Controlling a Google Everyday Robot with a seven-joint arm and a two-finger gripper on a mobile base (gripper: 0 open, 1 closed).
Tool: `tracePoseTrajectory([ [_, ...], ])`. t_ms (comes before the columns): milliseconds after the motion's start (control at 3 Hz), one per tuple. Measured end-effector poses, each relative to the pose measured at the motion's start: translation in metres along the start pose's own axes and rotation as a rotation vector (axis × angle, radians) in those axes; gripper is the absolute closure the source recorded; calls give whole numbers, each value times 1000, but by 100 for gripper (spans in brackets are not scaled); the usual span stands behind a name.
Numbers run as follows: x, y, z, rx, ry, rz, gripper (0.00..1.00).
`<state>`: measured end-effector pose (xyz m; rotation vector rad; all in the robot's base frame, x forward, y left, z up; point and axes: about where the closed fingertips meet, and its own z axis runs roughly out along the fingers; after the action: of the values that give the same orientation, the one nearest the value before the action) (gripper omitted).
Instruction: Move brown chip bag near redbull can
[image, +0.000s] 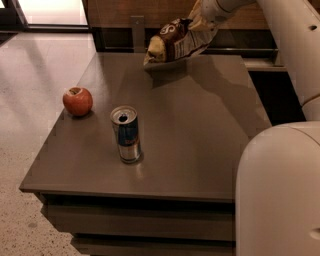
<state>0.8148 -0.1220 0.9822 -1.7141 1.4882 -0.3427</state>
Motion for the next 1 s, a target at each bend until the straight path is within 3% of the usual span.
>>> tracePoseTrajectory([
  [1000,-13,4,-1,25,14,35,100],
])
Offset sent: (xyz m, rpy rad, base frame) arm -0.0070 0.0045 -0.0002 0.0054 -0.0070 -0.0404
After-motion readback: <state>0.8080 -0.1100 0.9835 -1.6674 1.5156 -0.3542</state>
